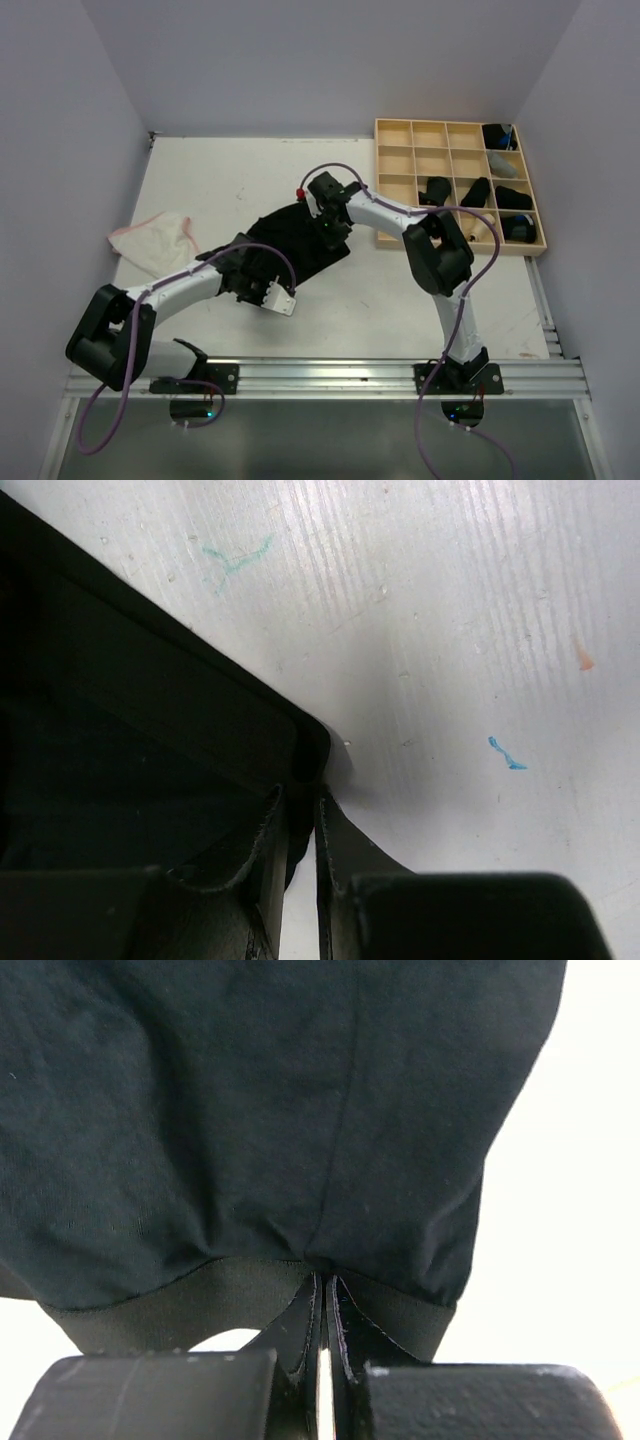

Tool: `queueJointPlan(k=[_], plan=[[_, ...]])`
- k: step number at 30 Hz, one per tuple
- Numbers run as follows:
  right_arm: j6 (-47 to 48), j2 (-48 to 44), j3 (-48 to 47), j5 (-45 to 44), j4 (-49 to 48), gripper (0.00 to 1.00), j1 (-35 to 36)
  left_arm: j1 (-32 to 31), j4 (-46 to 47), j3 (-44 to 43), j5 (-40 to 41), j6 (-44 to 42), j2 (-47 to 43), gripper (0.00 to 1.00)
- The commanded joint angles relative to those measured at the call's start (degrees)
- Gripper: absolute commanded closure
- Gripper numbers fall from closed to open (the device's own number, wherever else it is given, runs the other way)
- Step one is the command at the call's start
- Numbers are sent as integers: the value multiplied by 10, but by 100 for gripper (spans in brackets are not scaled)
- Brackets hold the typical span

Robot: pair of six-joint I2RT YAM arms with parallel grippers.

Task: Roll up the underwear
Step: Move the underwear to the center of the board

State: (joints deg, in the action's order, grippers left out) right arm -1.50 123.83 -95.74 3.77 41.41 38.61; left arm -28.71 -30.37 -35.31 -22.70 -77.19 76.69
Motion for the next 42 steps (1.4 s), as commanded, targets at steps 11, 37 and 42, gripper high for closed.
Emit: queueJointPlan(k=[11, 37, 42], plan=[[36, -126, 36, -26, 21, 100, -53, 11, -51, 35, 13, -24, -37, 84], [36, -126, -71, 73, 52, 100, -106, 174, -20, -129, -105, 69, -110, 100], [69, -33, -255, 59, 40, 100, -116, 247, 99, -240, -102, 170, -23, 100]])
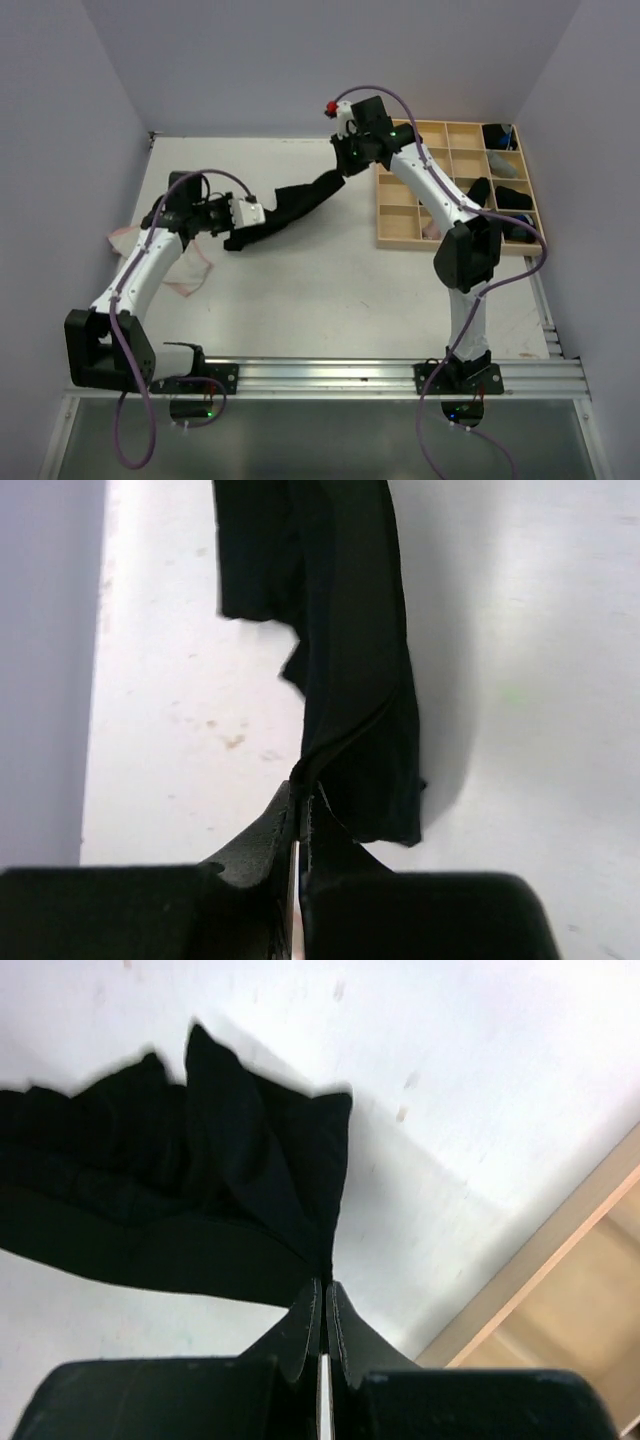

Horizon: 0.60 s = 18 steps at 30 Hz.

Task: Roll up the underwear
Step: Move the underwear to the center of the board

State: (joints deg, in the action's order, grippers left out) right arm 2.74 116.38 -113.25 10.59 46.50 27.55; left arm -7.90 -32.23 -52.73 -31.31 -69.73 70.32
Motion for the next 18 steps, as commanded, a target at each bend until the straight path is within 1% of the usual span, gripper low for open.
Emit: queueJointPlan(k=[1, 2, 3, 4, 5, 7, 8, 9, 10, 11, 12, 13, 14, 15, 16, 17, 18], plan=[[31, 53, -125, -10, -19, 100, -6, 47, 136, -115, -11, 114, 70, 100], [35, 69, -145, -15, -38, 100, -7, 68, 177, -134, -11, 156, 81, 100], [38, 76, -175, -12, -49, 100, -7, 78, 190, -159, -15, 169, 101, 100], [42, 78, -187, -7, -62, 100, -7, 87, 200, -196, -17, 179, 108, 100], [45, 79, -197, -9, -76, 100, -7, 106, 215, -213, -15, 189, 114, 100], [45, 83, -235, -12, -110, 100, -9, 113, 219, -233, -18, 188, 115, 100], [38, 82, -242, -14, -125, 100, -14, 116, 215, -236, -30, 175, 109, 100], [33, 66, -230, -10, -133, 100, -15, 118, 202, -234, -40, 159, 91, 100], [29, 51, -211, -8, -141, 100, -17, 118, 185, -227, -51, 139, 78, 100], [24, 34, -185, -3, -158, 100, -19, 118, 150, -202, -73, 93, 62, 100], [24, -2, -123, 18, -164, 100, -19, 118, 127, -183, -84, 65, 28, 100], [23, -19, -90, 26, -168, 100, -18, 118, 69, -164, -101, 0, 11, 100], [21, -32, -55, 42, -165, 100, -17, 118, 37, -118, -107, -34, -8, 100], [23, -46, 5, 70, -157, 100, -16, 118, 4, -95, -111, -64, -39, 100], [26, -61, 34, 81, -149, 100, -14, 117, -28, -71, -117, -118, -54, 100], [34, -64, 64, 97, -127, 100, -12, 117, -86, -43, -118, -139, -67, 100], [38, -68, 118, 118, -115, 100, -11, 118, -111, 6, -122, -156, -92, 100]])
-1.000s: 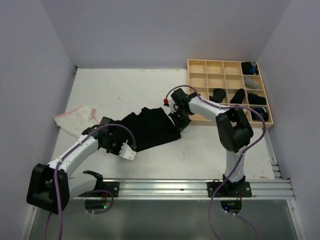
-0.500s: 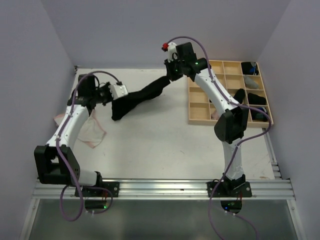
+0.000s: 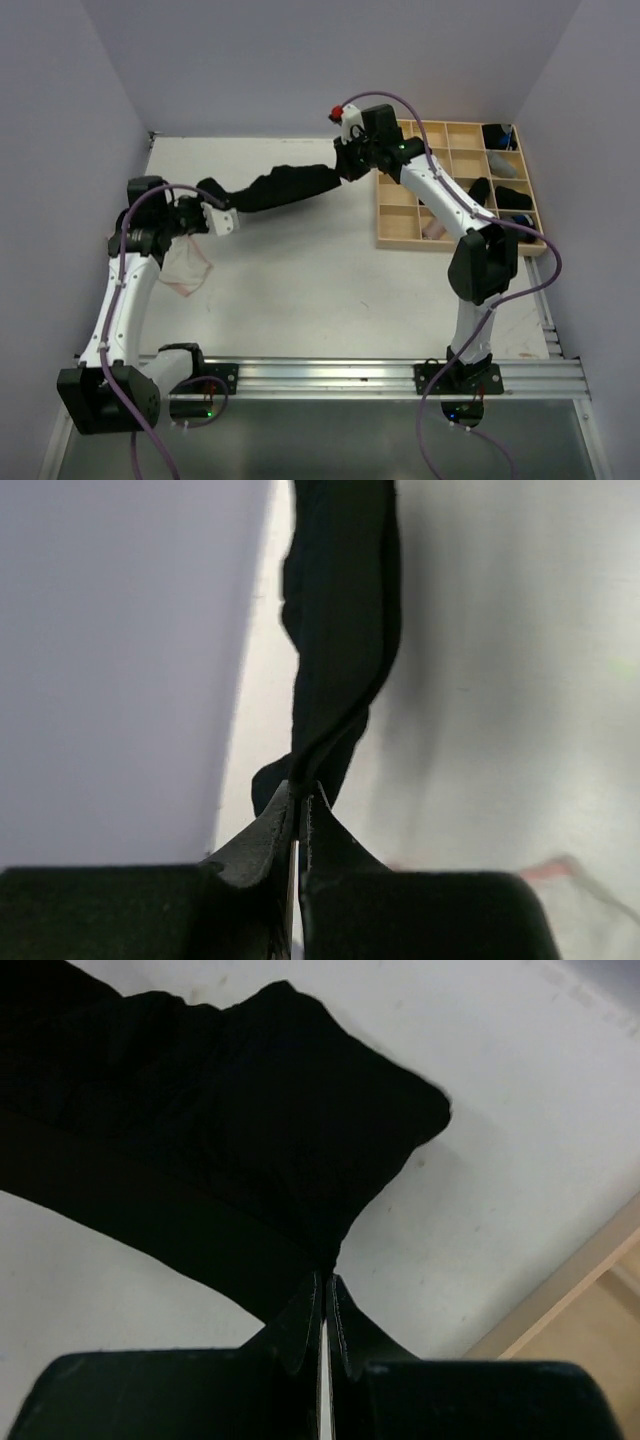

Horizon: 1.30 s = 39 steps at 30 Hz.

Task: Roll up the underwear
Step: Move the underwear to the center of the board

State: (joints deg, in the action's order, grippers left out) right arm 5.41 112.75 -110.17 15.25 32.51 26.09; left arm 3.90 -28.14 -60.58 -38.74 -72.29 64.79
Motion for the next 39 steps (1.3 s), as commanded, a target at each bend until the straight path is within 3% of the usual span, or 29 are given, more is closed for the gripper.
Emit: queueJointPlan(k=[1, 5, 6, 7, 8, 9, 11, 13, 15, 16, 17, 19, 21, 24, 26, 29, 35, 39], plan=[[14, -37, 114, 78, 35, 100, 5, -1, -196, 111, -57, -160, -48, 100], [52, -73, 245, 77, 63, 100, 11, -21, -323, 193, -65, -248, -95, 90], [60, -80, 279, 68, 71, 98, 11, -28, -345, 201, -63, -264, -101, 79], [71, -84, 288, 49, 80, 89, 11, -33, -373, 204, -69, -272, -107, 70], [79, -91, 293, 40, 102, 70, 12, -32, -385, 199, -71, -272, -117, 61], [87, -95, 286, 31, 115, 63, 11, -48, -395, 194, -75, -275, -120, 47], [89, -109, 275, 1, 122, 46, 10, -51, -410, 163, -82, -270, -121, 42], [89, -114, 245, -5, 121, 45, 11, -51, -372, 141, -89, -193, -111, 38], [71, -110, 219, 9, 110, 46, 11, -51, -313, 114, -86, -98, -88, 38], [56, -104, 213, 21, 109, 50, 11, -52, -242, 107, -73, 8, -75, 38], [49, -98, 207, 39, 113, 57, 14, -52, -214, 95, -64, 51, -41, 38], [37, -77, 206, 51, 120, 65, 26, -66, -136, 84, -9, 168, 0, 47], [33, -68, 230, 47, 110, 74, 39, -84, -96, 65, 37, 256, 65, 56], [26, -50, 251, 14, 96, 80, 68, -120, -78, 41, 102, 292, 144, 69], [18, -37, 254, -3, 95, 86, 82, -147, -68, 37, 139, 299, 188, 78], [4, 4, 244, -37, 95, 91, 85, -163, -60, 46, 165, 295, 219, 83], [0, 91, 182, -76, 100, 93, 84, -170, -95, 138, 199, 158, 206, 88], [37, 152, 109, -76, 101, 94, 84, -184, -162, 165, 147, 97, 188, 87]])
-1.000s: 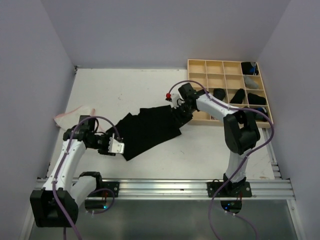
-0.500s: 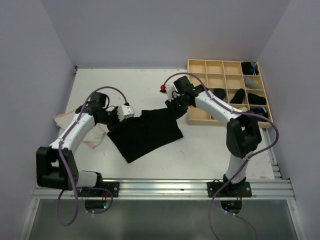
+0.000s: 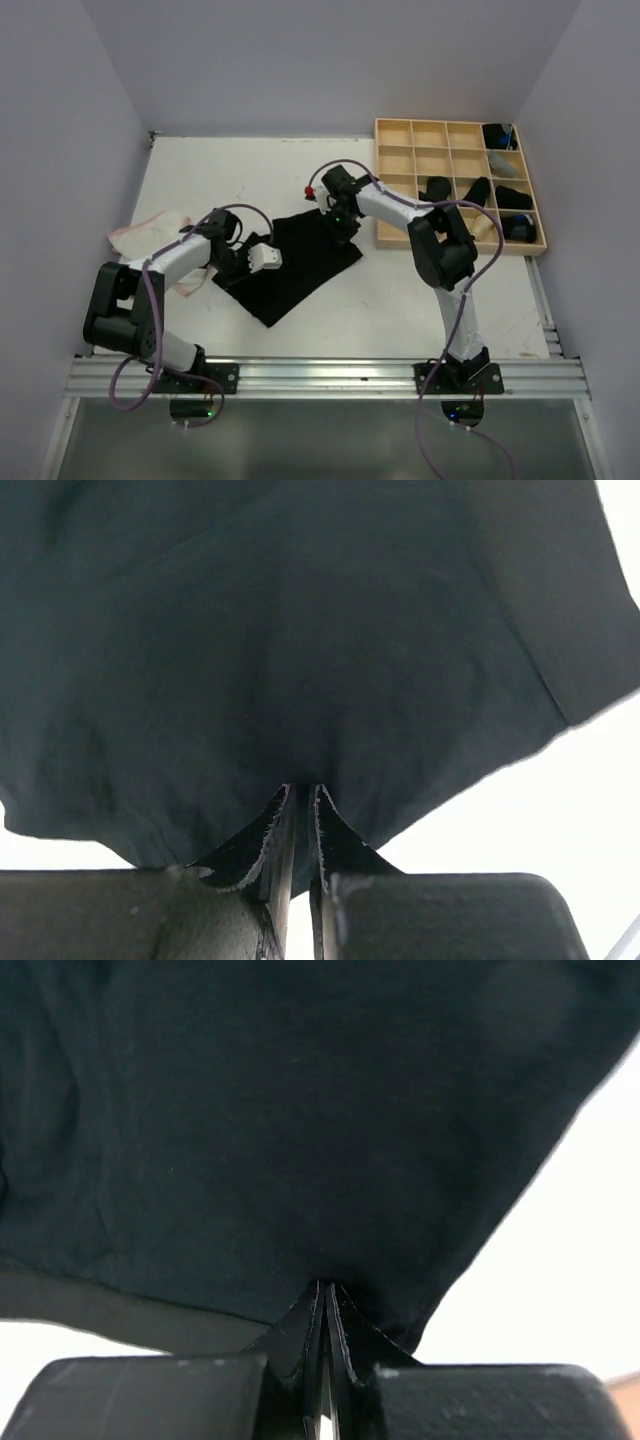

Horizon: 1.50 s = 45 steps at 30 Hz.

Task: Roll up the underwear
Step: Move the underwear to the center of the board

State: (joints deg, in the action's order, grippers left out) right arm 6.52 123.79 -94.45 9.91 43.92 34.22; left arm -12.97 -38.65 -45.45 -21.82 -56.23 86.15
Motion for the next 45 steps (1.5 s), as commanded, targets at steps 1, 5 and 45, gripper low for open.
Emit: queueJointPlan(k=[1, 5, 45], plan=[[37, 54, -69, -22, -11, 94, 2, -23, -69, 17, -31, -70, -27, 87], [95, 97, -180, 50, -15, 88, 2, -89, -95, 26, -66, -83, -40, 84], [-14, 38, -30, 155, -32, 81, -23, -122, 67, 17, -78, 142, 0, 77]])
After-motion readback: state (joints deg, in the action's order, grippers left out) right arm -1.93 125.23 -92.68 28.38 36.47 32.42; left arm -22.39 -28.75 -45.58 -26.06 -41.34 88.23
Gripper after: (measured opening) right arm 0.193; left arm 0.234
